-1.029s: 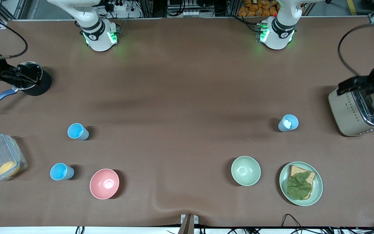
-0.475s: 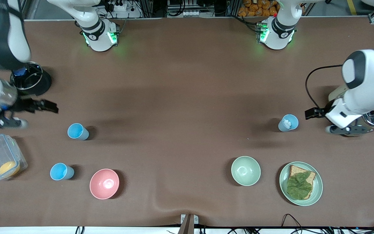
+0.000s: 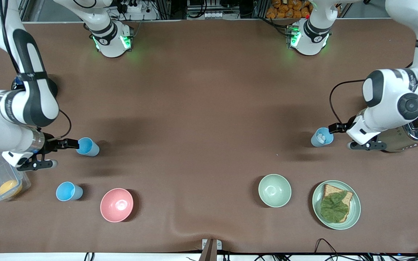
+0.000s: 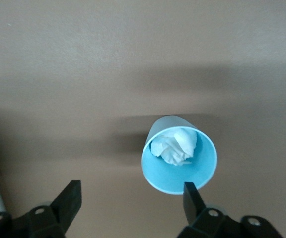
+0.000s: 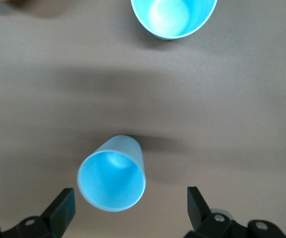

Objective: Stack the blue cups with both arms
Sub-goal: 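Grasp a blue cup with the right gripper while the left gripper grasps another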

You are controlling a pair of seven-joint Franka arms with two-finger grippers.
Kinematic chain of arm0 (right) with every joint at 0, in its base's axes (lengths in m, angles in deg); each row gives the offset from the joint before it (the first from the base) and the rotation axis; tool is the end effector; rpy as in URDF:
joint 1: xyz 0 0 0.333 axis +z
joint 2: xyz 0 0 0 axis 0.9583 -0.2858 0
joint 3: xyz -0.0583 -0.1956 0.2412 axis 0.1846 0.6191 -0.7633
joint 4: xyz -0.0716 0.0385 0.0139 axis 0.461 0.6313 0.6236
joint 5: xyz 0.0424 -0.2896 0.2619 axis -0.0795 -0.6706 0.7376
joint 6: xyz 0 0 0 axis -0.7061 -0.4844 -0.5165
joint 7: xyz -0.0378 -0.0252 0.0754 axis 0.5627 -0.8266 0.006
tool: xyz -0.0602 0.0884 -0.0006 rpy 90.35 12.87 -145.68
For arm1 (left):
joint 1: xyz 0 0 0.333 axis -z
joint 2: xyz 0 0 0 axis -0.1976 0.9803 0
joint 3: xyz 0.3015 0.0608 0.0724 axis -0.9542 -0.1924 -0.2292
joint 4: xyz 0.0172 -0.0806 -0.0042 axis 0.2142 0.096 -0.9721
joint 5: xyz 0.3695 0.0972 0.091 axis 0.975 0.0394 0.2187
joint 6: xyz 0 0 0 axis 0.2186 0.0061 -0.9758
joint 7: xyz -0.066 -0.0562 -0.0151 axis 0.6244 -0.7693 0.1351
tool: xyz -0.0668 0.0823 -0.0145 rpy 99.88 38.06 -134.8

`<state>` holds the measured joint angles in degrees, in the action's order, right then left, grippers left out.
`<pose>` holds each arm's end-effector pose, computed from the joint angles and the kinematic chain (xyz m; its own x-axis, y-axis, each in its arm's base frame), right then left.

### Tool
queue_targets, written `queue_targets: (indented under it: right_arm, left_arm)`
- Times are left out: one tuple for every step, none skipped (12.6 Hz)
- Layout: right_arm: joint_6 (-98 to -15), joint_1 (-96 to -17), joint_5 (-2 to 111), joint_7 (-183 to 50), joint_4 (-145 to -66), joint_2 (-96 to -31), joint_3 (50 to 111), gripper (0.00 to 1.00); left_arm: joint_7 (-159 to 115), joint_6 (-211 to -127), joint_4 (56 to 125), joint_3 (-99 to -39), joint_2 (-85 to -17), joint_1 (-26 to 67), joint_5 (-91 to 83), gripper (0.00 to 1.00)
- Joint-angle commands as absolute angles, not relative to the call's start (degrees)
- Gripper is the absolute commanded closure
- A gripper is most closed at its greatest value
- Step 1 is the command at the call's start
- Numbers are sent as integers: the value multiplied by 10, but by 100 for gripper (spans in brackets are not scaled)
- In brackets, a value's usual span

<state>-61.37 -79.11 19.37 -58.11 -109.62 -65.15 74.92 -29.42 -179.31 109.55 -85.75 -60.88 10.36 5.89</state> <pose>0.6331 -0.0627 0.2984 0.9857 0.1218 -0.1165 0.1162 -0.9918 -0.0536 0.5715 -0.0017 0.2876 0.9910 -0.0281 -0.1311 -0.0285 -0.9996 -0.0008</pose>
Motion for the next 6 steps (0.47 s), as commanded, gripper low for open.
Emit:
queue_targets:
  right_arm:
    - [-665,-800,184,-557,-1135,-654,741,0]
    - [-666,-806,184,-548,-1135,-663,741,0]
    - [-664,-809,184,-547,-1137,-672,741,0]
    - [-659,-810,184,-547,-1139,-676,741,0]
    - [-660,-810,184,-547,-1148,-679,741,0]
    - [-660,-809,184,-547,-1150,-682,740,0]
  left_arm:
    - [-302,-1821,1096,-854,-580,97,45,15]
    - [-302,-1826,1096,-854,-568,96,45,18]
    - [-302,-1833,1095,-854,-560,96,45,22]
    - [-302,-1838,1095,-854,-555,96,45,30]
    - [-302,-1839,1095,-854,-549,96,45,46]
    - [-302,-1839,1093,-854,-543,96,38,65]
